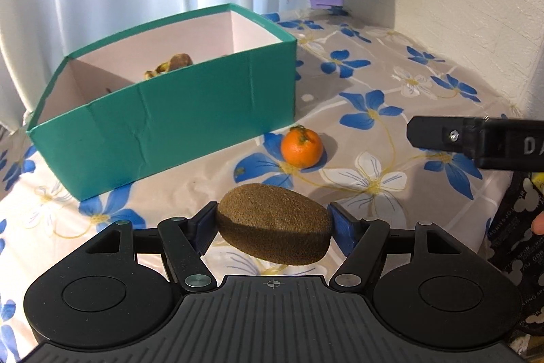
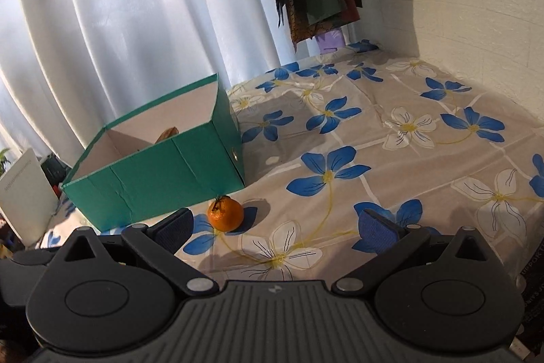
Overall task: Organize fruits
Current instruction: 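Close the left gripper on the brown kiwi and lift it, then grasp the orange mandarin with the right gripper while the left holds the kiwi, then carry the kiwi over the teal box and open the left gripper, then carry the mandarin into the teal box and open the right gripper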
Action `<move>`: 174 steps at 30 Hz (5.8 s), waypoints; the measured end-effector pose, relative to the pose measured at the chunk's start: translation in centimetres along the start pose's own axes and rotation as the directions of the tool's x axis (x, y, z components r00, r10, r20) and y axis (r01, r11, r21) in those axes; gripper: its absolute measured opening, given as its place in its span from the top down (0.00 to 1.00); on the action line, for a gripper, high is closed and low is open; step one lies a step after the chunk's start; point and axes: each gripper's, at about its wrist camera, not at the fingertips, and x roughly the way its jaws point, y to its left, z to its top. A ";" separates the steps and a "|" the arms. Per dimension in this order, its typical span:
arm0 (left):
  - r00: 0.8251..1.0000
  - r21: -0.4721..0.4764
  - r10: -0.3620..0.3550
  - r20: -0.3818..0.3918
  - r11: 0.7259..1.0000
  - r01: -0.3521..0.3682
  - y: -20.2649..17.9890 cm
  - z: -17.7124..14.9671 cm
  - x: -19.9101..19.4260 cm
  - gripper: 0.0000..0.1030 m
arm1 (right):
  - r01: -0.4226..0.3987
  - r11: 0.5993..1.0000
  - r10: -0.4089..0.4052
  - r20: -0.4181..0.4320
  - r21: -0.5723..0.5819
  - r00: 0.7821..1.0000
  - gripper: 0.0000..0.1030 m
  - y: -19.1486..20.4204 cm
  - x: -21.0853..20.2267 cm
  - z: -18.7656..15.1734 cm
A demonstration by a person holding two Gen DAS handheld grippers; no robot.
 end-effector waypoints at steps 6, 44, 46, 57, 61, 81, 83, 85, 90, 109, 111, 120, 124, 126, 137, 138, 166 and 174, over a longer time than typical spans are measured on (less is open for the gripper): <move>0.997 -0.078 0.071 0.009 0.994 -0.070 2.8 -0.7 -1.9 0.29 | -0.003 0.992 -0.001 -0.038 -0.127 0.999 0.01 2.6 2.8 0.2; 0.981 -0.238 0.195 0.001 0.953 -0.189 7.5 -2.5 -5.4 0.29 | -0.006 0.941 -0.070 -0.212 -0.339 0.975 0.54 8.6 14.6 0.2; 0.981 -0.236 0.193 0.001 0.953 -0.187 7.4 -2.5 -5.4 0.29 | -0.001 0.943 -0.072 -0.208 -0.331 0.975 0.59 8.4 14.6 0.3; 0.980 -0.235 0.197 0.008 0.953 -0.190 7.3 -2.0 -5.5 0.29 | -0.006 0.959 -0.054 -0.201 -0.282 0.978 0.60 7.6 14.1 0.4; 0.980 -0.237 0.200 0.011 0.952 -0.192 7.3 -1.4 -5.6 0.29 | -0.006 0.963 -0.046 -0.185 -0.271 0.982 0.60 7.4 13.2 0.8; 0.955 -0.251 0.283 0.087 0.934 -0.254 9.9 9.5 -2.2 0.28 | -0.102 0.962 0.081 -0.094 -0.253 0.992 0.60 7.8 4.4 1.2; 0.954 -0.262 0.291 0.079 0.929 -0.261 10.6 10.4 -1.1 0.28 | -0.101 0.962 0.080 -0.091 -0.253 0.993 0.60 7.6 3.9 1.0; 0.949 -0.270 0.308 0.068 0.921 -0.280 11.2 11.1 -0.2 0.29 | -0.100 0.963 0.081 -0.087 -0.249 0.993 0.60 7.4 3.4 0.8; 0.936 -0.285 0.349 0.053 0.903 -0.321 12.5 12.2 2.4 0.29 | -0.088 0.966 0.071 -0.076 -0.245 0.995 0.60 7.1 2.3 0.7; 0.958 -0.276 0.283 -0.048 0.918 -0.285 13.6 11.7 9.6 0.28 | -0.043 0.974 0.037 -0.034 -0.221 0.999 0.60 6.7 1.1 1.2; 0.959 -0.270 0.276 -0.059 0.921 -0.282 13.5 11.6 10.0 0.28 | -0.039 0.975 0.033 -0.032 -0.217 0.999 0.60 6.6 1.1 1.2; 0.960 -0.269 0.272 -0.064 0.922 -0.279 13.6 11.6 10.5 0.26 | -0.030 0.978 0.026 -0.023 -0.205 0.999 0.60 6.5 1.1 1.5; 0.961 -0.273 0.276 -0.017 0.924 -0.270 13.4 12.0 9.5 0.13 | -0.028 0.979 0.025 -0.019 -0.202 1.000 0.60 6.5 1.1 1.7; 0.961 -0.273 0.278 0.006 0.924 -0.266 13.2 12.2 8.9 0.08 | -0.028 0.979 0.025 -0.016 -0.203 1.000 0.60 6.5 1.1 1.7; 0.960 -0.274 0.277 0.037 0.927 -0.257 11.1 12.0 5.1 0.06 | -0.021 0.979 0.025 0.017 -0.200 1.000 0.60 6.3 0.6 2.4; 0.958 -0.282 0.284 0.038 0.923 -0.262 10.8 11.7 4.5 0.04 | -0.020 0.980 0.025 0.023 -0.199 0.999 0.60 6.3 0.5 2.5; 0.957 -0.327 0.288 -0.043 0.901 -0.286 7.8 3.4 -2.4 0.02 | -0.046 0.961 0.084 0.128 -0.274 0.988 0.60 10.1 2.0 7.4; 0.957 -0.330 0.287 -0.053 0.899 -0.288 7.8 3.2 -2.3 0.02 | -0.041 0.958 0.082 0.133 -0.284 0.988 0.60 10.8 4.3 9.1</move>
